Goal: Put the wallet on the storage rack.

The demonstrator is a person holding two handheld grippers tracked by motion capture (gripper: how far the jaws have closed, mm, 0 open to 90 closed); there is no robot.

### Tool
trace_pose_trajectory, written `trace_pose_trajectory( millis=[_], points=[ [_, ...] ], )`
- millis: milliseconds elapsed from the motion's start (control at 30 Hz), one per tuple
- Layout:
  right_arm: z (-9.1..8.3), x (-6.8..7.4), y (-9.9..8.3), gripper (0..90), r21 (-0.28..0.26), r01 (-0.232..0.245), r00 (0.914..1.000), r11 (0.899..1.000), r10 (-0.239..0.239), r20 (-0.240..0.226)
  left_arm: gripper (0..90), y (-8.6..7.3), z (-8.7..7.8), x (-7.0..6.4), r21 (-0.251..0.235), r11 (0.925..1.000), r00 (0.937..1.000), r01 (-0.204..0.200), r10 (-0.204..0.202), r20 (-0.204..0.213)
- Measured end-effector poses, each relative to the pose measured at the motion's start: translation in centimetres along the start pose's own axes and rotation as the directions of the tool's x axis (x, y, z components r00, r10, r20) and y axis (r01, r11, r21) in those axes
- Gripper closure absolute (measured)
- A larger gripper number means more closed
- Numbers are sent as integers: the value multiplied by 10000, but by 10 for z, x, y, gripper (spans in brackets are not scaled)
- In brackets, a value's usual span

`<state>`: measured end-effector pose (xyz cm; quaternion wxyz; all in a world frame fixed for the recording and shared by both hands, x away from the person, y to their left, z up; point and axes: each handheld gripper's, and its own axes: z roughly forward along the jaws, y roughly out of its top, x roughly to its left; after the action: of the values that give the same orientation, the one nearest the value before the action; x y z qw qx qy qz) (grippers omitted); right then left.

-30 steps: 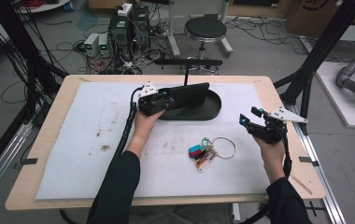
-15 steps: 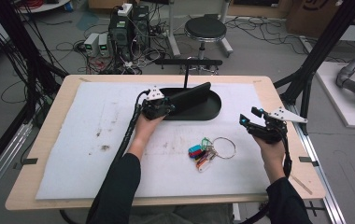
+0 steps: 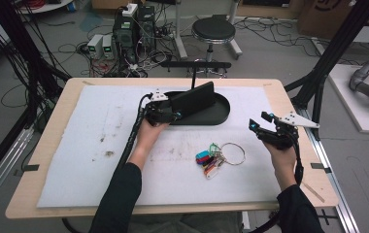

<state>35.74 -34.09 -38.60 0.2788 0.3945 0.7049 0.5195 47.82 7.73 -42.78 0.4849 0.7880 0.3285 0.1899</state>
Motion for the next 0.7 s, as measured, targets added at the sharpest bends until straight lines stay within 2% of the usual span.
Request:
trace_pose_trajectory(
  millis=[100,200,233,300,333,367,400,433,567,700],
  points=[
    [0,0,0,368,4,3,10000,10000,-3,2,324,0,-7,-2,158,9996,9995,-216,220,-214],
    [0,1,0,367,28,31,10000,10000,-31,34,312,-4,-24,-4,-452,9989,9997,-134,124,-220],
    [0,1,0,365,44,34,10000,10000,-34,19,312,-5,-36,-6,-716,9973,9999,-130,123,-95],
    [1,2,0,365,53,80,10000,10000,-80,25,299,-5,-41,-7,-799,9968,9999,-104,98,-79],
    [1,2,0,365,69,138,9999,9999,-138,26,296,-7,-54,-9,-953,9953,9998,-194,195,2],
    [1,2,0,365,69,138,9999,9999,-138,26,296,-7,-54,-9,-953,9953,9998,-194,195,2],
    [2,3,0,365,100,168,9999,9998,-168,26,295,-7,-66,-10,-1017,9946,9997,-204,214,90],
    [2,4,0,364,137,151,9999,9998,-151,10,289,-7,-66,-10,-1017,9946,9997,-204,214,90],
    [2,5,0,361,178,198,9998,9996,-198,-2,282,-13,-92,-13,-1467,9889,9993,-240,278,242],
    [3,7,-1,360,204,282,9996,9994,-282,7,280,-21,-118,-13,-1531,9880,9996,-177,212,211]
  ],
)
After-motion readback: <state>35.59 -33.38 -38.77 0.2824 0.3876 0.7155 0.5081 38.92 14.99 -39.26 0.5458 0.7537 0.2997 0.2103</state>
